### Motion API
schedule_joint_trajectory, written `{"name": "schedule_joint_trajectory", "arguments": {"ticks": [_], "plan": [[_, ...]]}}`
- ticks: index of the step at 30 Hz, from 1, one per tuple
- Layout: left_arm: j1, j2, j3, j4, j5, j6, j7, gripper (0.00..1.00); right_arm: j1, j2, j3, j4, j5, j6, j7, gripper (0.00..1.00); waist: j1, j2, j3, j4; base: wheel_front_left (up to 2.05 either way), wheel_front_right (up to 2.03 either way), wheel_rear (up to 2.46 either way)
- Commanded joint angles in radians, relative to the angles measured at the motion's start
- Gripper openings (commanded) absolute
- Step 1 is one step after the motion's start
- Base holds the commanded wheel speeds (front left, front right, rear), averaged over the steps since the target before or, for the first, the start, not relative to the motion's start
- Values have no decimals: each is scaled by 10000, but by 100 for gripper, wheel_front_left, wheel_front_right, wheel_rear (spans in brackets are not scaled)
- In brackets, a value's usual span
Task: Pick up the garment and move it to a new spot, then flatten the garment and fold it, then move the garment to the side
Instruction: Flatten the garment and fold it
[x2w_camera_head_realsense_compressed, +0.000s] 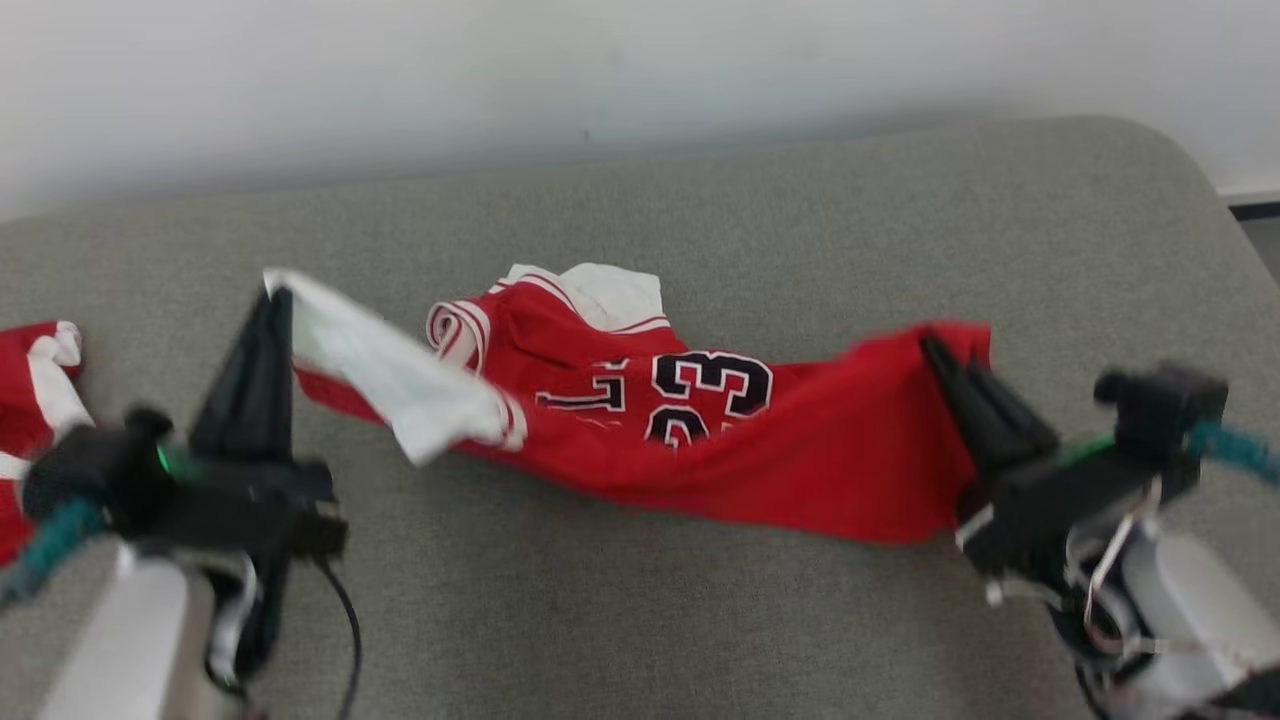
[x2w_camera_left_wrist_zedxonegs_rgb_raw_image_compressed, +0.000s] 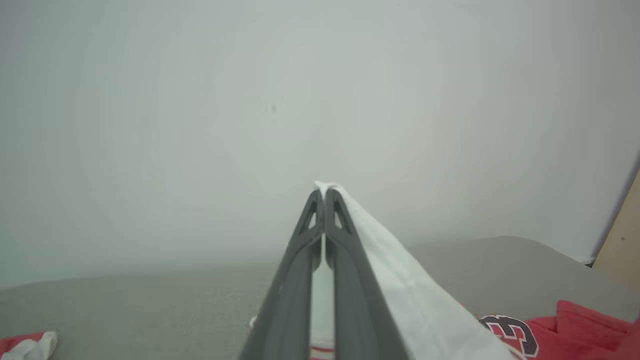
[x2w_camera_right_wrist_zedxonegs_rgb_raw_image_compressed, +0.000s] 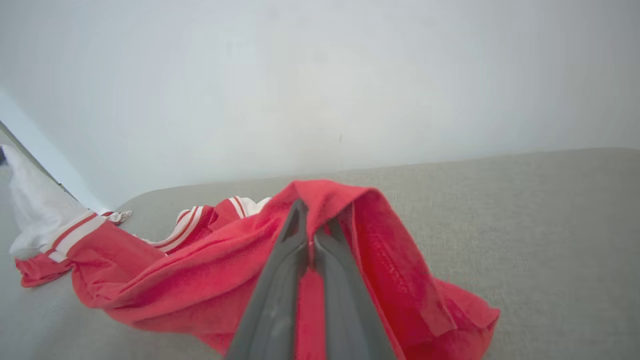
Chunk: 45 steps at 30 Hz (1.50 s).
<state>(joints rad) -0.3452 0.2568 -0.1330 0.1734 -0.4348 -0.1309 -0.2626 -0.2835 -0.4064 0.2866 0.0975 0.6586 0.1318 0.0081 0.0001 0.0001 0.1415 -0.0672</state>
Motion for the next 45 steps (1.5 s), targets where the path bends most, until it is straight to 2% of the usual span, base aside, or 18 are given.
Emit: {"name": "schedule_joint_trajectory", "arguments": {"ticks": [1,4,7,11,15,17,18,22,26,32,38,45], "plan": [[-900,430,-267,182,-162,11,1,0,-812,-79,103,-11,128,-25,197,0,-1,-1,551,-111,0,0,0],[-2819,1051,-913,659,-613,11,310,0,-2549,-329,275,345,-138,-25,533,0,-1,-1,1141,-87,0,0,0],[-4909,1590,-1439,1231,-1059,17,628,0,-4446,-233,380,845,-97,-25,892,0,-1,-1,1866,-25,0,0,0],[-7559,1824,-1888,2144,-1710,15,994,0,-7035,-268,689,1646,-257,-25,1315,0,-1,-1,2717,10,0,0,0],[-9912,2113,-2226,2927,-2099,15,1210,0,-9351,144,533,2710,240,-25,1553,0,-1,-1,3418,-90,0,0,0],[-10457,2147,-2303,3142,-2124,15,1258,0,-9866,202,472,3024,338,-25,1595,0,-1,-1,3572,-102,0,0,0],[-11539,2237,-2415,3567,-2090,15,1308,0,-10813,327,328,3704,476,-25,1609,0,-1,-1,3826,-151,0,0,0],[-13354,2093,-2640,4422,-1997,15,1249,0,-12394,547,201,5056,614,-25,1494,0,-1,-1,4207,-213,0,0,0],[-14761,2185,-3357,5098,-1628,15,1223,0,-13509,780,459,6035,561,-25,1300,0,-1,-1,4456,-354,0,0,0],[-16258,2106,-4147,6030,-1649,15,1115,0,-14521,942,874,6967,760,-25,871,0,-1,-1,4713,-506,0,0,0],[-16985,1890,-4857,6517,-2002,16,828,0,-14991,611,1333,7494,986,-25,585,0,-1,-1,4691,-482,0,0,0],[-17052,1834,-5409,6950,-2470,16,627,0,-15132,364,1725,8018,1325,-25,387,0,-1,-1,4619,-538,0,0,0]]}}
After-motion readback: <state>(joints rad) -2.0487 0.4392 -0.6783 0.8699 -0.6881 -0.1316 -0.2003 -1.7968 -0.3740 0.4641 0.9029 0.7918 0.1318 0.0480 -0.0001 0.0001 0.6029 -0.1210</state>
